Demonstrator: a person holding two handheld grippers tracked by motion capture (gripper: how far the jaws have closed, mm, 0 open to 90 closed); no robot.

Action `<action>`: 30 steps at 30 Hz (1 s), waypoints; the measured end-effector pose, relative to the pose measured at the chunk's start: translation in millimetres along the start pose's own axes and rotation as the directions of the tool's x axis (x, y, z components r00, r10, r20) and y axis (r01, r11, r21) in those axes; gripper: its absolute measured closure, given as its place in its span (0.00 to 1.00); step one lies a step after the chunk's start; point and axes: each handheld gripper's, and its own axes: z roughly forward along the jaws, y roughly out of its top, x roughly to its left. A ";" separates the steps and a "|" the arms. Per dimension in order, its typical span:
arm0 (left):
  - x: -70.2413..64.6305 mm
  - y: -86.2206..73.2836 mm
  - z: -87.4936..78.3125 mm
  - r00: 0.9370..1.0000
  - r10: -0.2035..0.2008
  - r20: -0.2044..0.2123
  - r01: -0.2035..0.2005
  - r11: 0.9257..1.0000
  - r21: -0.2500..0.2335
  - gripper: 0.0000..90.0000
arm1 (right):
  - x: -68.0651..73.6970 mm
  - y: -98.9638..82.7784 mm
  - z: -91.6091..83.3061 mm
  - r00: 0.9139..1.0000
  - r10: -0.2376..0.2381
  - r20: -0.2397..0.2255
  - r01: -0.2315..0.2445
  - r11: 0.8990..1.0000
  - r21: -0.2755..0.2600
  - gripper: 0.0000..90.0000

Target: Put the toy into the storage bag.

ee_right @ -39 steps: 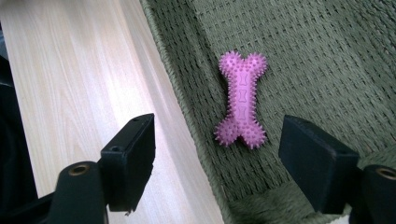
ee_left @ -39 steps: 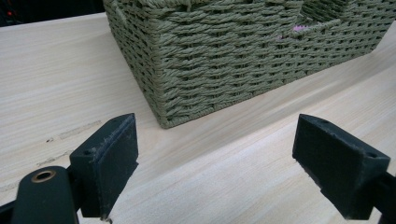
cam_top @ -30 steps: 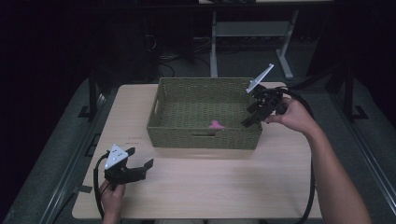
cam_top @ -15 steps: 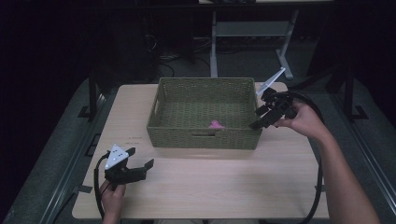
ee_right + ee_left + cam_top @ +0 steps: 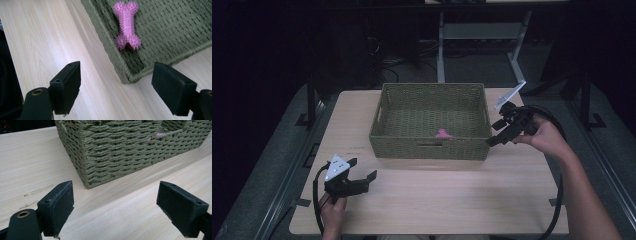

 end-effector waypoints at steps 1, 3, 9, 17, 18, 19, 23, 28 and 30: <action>0.0 0.0 0.0 1.000 0.000 0.000 0.000 1.000 0.000 0.15 | 0.0 -1.1 -0.5 1.000 -0.001 0.001 0.001 1.000 -0.003 0.25; -0.4 -0.2 0.4 1.000 -0.001 0.003 0.001 1.000 0.001 0.15 | 1.4 -4.2 -2.3 1.000 0.004 0.003 -0.004 1.000 -0.012 0.25; -0.9 0.1 0.7 1.000 0.002 0.004 -0.002 1.000 0.002 0.15 | 3.7 -13.0 -1.7 1.000 0.008 0.008 -0.008 1.000 -0.009 0.25; -1.0 0.3 1.2 1.000 0.000 0.001 0.000 1.000 0.002 0.15 | 12.2 -29.7 3.1 1.000 0.005 0.011 -0.005 1.000 -0.014 0.24; -1.2 0.3 1.3 1.000 0.006 0.001 -0.006 1.000 0.006 0.15 | 12.8 -32.5 3.5 1.000 0.007 0.011 -0.007 1.000 -0.015 0.24; -1.3 0.3 1.2 1.000 0.007 0.002 -0.007 1.000 0.007 0.15 | 13.4 -34.2 3.6 1.000 0.010 0.012 -0.009 1.000 -0.015 0.24; 0.1 0.3 1.3 1.000 -0.003 -0.003 0.003 1.000 0.003 0.15 | 16.8 -44.3 5.1 1.000 0.014 0.013 -0.014 1.000 -0.023 0.24; -0.6 0.2 1.2 1.000 0.001 0.000 -0.001 1.000 0.003 0.15 | 19.9 -58.1 12.0 1.000 0.022 0.012 -0.022 1.000 -0.011 0.24; -0.5 0.2 1.5 1.000 0.002 -0.001 -0.002 1.000 0.004 0.15 | 20.6 -63.5 14.4 0.999 0.031 0.010 -0.031 0.999 -0.016 0.24</action>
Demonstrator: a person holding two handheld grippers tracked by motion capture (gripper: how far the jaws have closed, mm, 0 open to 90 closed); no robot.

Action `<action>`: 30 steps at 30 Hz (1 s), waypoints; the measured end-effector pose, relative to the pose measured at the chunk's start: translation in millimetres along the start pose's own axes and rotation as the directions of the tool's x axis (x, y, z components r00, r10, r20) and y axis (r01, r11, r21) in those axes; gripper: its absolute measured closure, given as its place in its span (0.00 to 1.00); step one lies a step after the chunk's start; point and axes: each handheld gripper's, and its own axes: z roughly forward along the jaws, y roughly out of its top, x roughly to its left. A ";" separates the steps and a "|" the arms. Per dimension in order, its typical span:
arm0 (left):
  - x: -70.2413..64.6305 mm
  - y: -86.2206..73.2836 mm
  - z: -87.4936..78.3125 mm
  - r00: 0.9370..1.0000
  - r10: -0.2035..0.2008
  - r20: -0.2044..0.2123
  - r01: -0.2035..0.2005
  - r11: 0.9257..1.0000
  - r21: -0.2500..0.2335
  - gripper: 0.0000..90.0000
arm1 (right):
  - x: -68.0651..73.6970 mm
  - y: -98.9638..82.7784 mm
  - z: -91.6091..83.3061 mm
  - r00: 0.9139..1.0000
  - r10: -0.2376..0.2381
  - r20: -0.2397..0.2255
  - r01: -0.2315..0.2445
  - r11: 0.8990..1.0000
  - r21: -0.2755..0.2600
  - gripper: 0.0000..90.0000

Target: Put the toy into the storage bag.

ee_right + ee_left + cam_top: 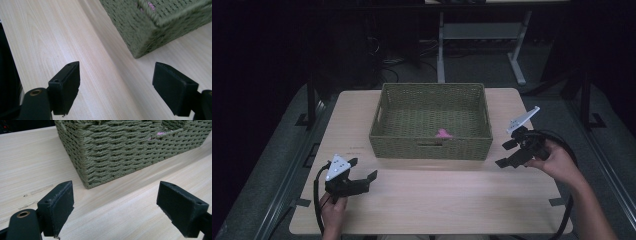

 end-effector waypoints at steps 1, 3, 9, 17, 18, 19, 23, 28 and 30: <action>0.3 0.1 0.1 1.000 -0.001 -0.001 0.001 1.000 -0.001 0.15 | 0.0 -2.6 1.1 1.000 0.004 -0.002 -0.004 1.000 -0.003 0.24; 0.4 0.3 0.4 1.000 -0.001 -0.002 0.001 1.000 0.001 0.15 | -0.2 -7.6 3.4 1.000 0.009 -0.003 -0.009 1.000 -0.003 0.24; -0.8 0.3 1.5 1.000 0.004 0.001 -0.004 1.000 0.002 0.15 | -0.1 -20.9 8.6 0.999 0.032 -0.009 -0.032 0.999 -0.005 0.24; -0.9 0.4 1.6 1.000 0.007 0.000 -0.007 1.000 0.004 0.15 | 0.3 -37.2 12.6 0.998 0.057 -0.008 -0.057 0.998 -0.008 0.24; -0.9 0.3 1.3 1.000 0.005 -0.001 -0.005 1.000 0.002 0.15 | 0.0 -39.9 12.9 0.998 0.064 -0.007 -0.064 0.998 -0.011 0.24; -0.7 0.5 1.1 1.000 0.004 -0.001 -0.004 1.000 0.001 0.15 | 0.0 -41.5 13.3 0.998 0.069 -0.009 -0.069 0.998 -0.013 0.24; -0.6 0.6 1.4 1.000 0.004 -0.003 -0.004 1.000 0.001 0.15 | 1.2 -51.1 16.0 0.997 0.082 -0.007 -0.083 0.996 -0.020 0.24; -0.8 0.3 1.0 1.000 0.007 0.000 -0.007 1.000 0.004 0.15 | 2.4 -61.8 21.0 0.995 0.101 -0.006 -0.102 0.995 -0.025 0.24; -0.3 0.4 0.8 1.000 0.006 -0.001 -0.006 1.000 0.003 0.15 | 3.2 -65.1 23.4 0.995 0.104 -0.005 -0.104 0.994 -0.022 0.24</action>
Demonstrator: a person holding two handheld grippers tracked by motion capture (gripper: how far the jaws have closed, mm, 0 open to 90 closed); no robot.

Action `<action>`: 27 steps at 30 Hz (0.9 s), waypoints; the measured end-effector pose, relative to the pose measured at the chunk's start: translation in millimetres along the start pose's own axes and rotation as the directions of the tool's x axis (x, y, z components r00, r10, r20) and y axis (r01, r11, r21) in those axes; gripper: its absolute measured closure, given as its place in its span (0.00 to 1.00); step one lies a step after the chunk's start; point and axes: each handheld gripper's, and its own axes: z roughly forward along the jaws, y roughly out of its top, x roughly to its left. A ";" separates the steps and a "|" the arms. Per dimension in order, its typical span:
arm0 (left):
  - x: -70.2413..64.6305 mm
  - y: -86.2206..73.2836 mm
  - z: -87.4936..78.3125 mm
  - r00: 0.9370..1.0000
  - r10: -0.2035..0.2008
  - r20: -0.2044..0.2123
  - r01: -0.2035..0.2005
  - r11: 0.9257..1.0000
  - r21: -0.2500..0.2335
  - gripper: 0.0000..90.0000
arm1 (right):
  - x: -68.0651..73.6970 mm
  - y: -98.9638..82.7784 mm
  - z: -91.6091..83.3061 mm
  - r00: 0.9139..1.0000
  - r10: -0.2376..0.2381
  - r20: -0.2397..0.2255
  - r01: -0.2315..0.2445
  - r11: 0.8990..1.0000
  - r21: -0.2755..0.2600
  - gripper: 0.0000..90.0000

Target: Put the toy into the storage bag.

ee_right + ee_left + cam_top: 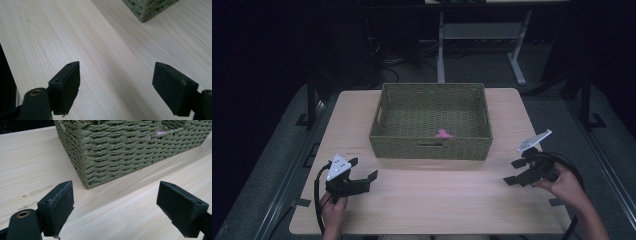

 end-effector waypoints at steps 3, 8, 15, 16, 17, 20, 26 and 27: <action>0.3 -0.1 -0.1 1.000 0.001 -0.003 -0.001 1.000 0.002 0.15 | 1.7 -4.6 1.7 1.000 0.000 0.003 0.000 1.000 -0.004 0.24; -0.4 -0.1 0.3 1.000 0.003 0.001 -0.003 1.000 0.002 0.15 | 4.8 -13.0 4.8 1.000 0.004 0.005 -0.004 1.000 -0.010 0.24; -0.6 -0.2 0.2 1.000 0.004 0.000 -0.004 1.000 0.000 0.15 | 7.9 -25.3 6.9 1.000 0.019 0.015 -0.019 1.000 -0.018 0.24; -0.6 -0.1 0.1 1.000 0.006 0.001 -0.006 1.000 0.000 0.15 | 7.6 -27.2 7.2 1.000 0.019 0.017 -0.018 1.000 -0.018 0.24; -0.7 -0.1 0.2 1.000 0.005 0.001 -0.005 1.000 0.000 0.15 | 7.8 -29.1 7.6 1.000 0.024 0.015 -0.024 1.000 -0.019 0.24; -1.3 -0.1 0.4 1.000 0.006 0.000 -0.006 1.000 0.001 0.15 | 9.0 -35.1 8.2 0.999 0.032 0.016 -0.032 0.999 -0.028 0.25; -1.9 -0.1 0.5 1.000 0.007 0.001 -0.007 1.000 0.000 0.15 | 13.6 -43.9 13.7 0.999 0.039 0.033 -0.038 0.999 -0.027 0.24; -1.9 -0.1 0.5 1.000 0.008 0.001 -0.008 1.000 0.001 0.15 | 15.0 -45.0 14.6 0.999 0.038 0.038 -0.037 0.999 -0.027 0.24</action>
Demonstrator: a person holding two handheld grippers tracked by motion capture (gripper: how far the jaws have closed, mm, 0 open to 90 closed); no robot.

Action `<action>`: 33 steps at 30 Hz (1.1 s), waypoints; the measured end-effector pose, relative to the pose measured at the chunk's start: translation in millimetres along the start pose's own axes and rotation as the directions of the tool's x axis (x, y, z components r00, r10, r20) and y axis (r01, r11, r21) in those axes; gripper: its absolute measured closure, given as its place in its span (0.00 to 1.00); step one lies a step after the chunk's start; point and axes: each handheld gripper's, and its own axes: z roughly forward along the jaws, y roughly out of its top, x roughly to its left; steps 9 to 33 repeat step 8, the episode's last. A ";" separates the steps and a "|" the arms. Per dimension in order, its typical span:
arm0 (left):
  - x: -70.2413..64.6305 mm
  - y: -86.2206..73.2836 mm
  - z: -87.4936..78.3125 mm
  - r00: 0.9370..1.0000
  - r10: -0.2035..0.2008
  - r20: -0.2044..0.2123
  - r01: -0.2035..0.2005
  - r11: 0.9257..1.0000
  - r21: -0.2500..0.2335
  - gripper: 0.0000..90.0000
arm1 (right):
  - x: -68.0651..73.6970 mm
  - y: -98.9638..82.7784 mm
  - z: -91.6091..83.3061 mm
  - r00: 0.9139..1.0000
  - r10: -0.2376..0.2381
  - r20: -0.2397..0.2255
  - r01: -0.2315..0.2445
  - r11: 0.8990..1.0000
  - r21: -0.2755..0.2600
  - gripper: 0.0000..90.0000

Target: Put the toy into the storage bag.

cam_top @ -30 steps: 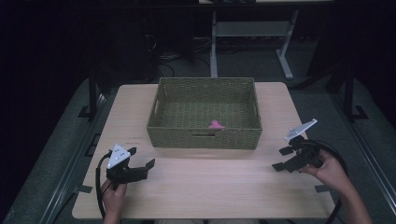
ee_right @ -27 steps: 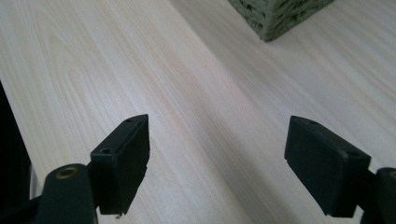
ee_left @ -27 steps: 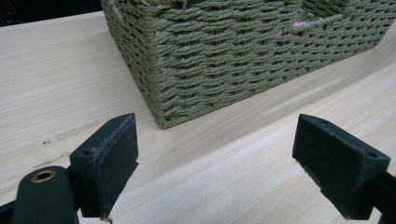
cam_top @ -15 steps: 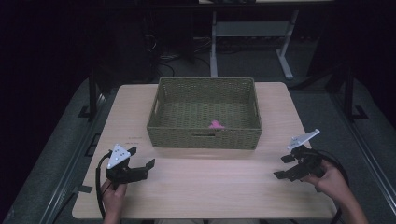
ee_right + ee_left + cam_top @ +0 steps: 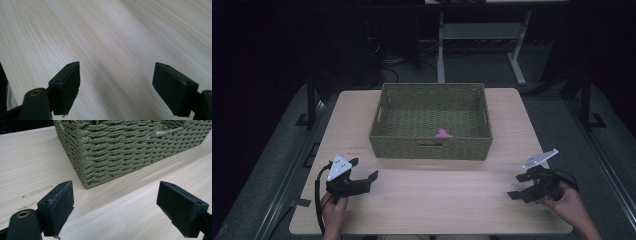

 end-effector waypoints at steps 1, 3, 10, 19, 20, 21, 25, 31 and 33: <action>-0.1 0.0 0.1 1.000 0.000 0.000 0.000 1.000 -0.001 0.15 | 1.3 -1.1 0.8 1.000 -0.002 -0.005 0.002 1.000 -0.005 0.24; 0.0 0.0 0.1 1.000 0.000 0.000 0.000 1.000 -0.001 0.15 | 5.5 -2.9 1.3 1.000 -0.006 0.019 0.006 1.000 -0.009 0.23; -0.1 0.1 0.7 1.000 0.004 0.000 -0.004 1.000 0.001 0.15 | 15.8 -8.5 -0.9 0.999 -0.012 0.053 0.014 0.999 -0.048 0.21; -0.1 0.1 0.7 1.000 0.004 0.000 -0.004 1.000 0.001 0.15 | 15.8 -8.5 -0.9 0.999 -0.012 0.053 0.014 0.999 -0.048 0.21; -0.1 0.1 0.7 1.000 0.004 0.000 -0.004 1.000 0.001 0.15 | 15.8 -8.5 -0.9 0.999 -0.012 0.053 0.014 0.999 -0.048 0.21; -0.1 0.1 0.7 1.000 0.004 0.000 -0.004 1.000 0.001 0.15 | 15.8 -8.5 -0.9 0.999 -0.012 0.053 0.014 0.999 -0.048 0.21; -0.1 0.1 0.7 1.000 0.004 0.000 -0.004 1.000 0.001 0.15 | 15.8 -8.5 -0.9 0.999 -0.012 0.053 0.014 0.999 -0.048 0.21; -0.1 0.1 0.7 1.000 0.004 0.000 -0.004 1.000 0.001 0.15 | 15.8 -8.5 -0.9 0.999 -0.012 0.053 0.014 0.999 -0.048 0.21; -0.1 0.1 0.7 1.000 0.004 0.000 -0.004 1.000 0.001 0.15 | 15.8 -8.5 -0.9 0.999 -0.012 0.053 0.014 0.999 -0.048 0.21</action>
